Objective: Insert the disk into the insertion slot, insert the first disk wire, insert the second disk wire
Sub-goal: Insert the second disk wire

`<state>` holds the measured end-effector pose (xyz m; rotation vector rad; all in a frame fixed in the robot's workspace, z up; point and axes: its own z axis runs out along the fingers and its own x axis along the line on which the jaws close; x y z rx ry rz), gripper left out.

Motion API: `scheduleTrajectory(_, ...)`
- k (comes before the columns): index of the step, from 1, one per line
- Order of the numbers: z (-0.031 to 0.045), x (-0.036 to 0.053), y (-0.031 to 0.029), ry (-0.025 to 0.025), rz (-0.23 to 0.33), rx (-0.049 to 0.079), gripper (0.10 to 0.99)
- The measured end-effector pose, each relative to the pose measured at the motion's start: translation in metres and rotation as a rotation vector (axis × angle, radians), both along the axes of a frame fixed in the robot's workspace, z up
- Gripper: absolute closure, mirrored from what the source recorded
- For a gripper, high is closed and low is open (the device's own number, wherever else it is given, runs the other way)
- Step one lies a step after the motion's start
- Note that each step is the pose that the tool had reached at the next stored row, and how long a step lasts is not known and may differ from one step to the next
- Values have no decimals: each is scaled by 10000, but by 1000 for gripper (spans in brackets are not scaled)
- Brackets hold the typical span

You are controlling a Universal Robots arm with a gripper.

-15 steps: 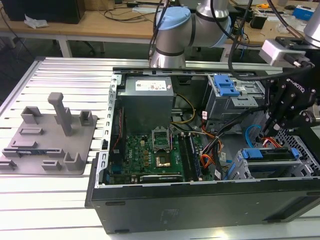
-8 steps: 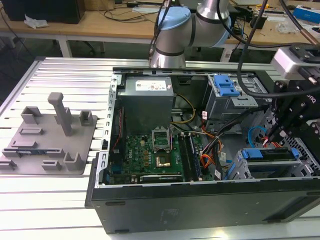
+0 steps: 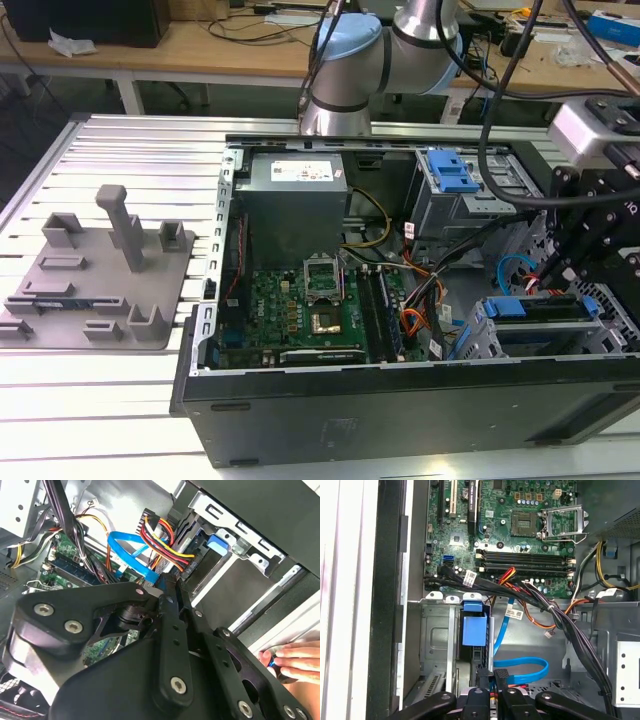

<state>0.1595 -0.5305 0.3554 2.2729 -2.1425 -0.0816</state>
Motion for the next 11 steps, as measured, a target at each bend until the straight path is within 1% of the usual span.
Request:
scheduleTrajectory(3, -4, 0, -3, 0, -45, 0, 925)
scheduleTrajectory(5, -6, 0, -4, 0, -182, -3, 925)
scheduleTrajectory(8, -14, 0, -3, 0, -722, -1, 925)
scheduleTrajectory(11, -18, 0, -4, 0, -1022, -1, 925)
